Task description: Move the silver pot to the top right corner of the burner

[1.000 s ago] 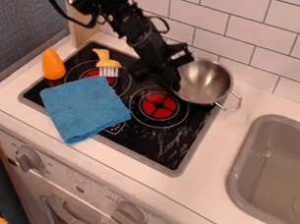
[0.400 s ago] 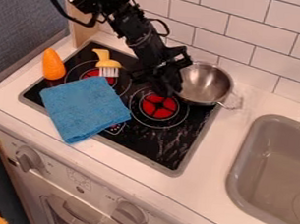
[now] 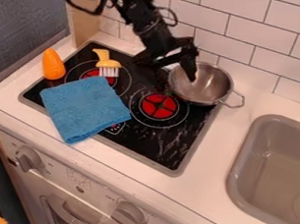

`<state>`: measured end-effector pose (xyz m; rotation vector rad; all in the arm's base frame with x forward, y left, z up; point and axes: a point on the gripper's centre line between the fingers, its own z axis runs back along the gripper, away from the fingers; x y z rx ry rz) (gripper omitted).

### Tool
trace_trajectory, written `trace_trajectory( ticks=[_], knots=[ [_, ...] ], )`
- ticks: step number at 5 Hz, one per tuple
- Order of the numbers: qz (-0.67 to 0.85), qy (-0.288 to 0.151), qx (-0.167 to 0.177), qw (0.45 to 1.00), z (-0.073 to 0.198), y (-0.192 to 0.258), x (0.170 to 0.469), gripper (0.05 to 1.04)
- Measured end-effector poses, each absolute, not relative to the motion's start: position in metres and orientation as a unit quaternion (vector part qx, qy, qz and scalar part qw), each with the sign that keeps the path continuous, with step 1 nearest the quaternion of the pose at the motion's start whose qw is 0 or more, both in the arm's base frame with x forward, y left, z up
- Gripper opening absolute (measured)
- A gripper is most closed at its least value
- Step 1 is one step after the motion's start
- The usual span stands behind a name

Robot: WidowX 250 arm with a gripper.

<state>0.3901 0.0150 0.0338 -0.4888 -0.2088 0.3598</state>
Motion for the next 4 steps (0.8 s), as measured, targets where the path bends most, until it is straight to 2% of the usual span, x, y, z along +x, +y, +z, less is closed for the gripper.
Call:
trace_trajectory(
  ticks=[1,2,3,4],
  knots=[
    [0.143,-0.101,-0.217,0.960,0.072,0.013,0.396,1.001],
    [0.104,-0.078,-0.196,0.972,0.103,0.012,0.390,1.000],
    [0.071,-0.038,-0.150,0.985,0.125,0.010,0.378,1.000],
    [0.070,-0.039,-0.148,0.986,0.128,0.008,0.378,1.000]
  ],
)
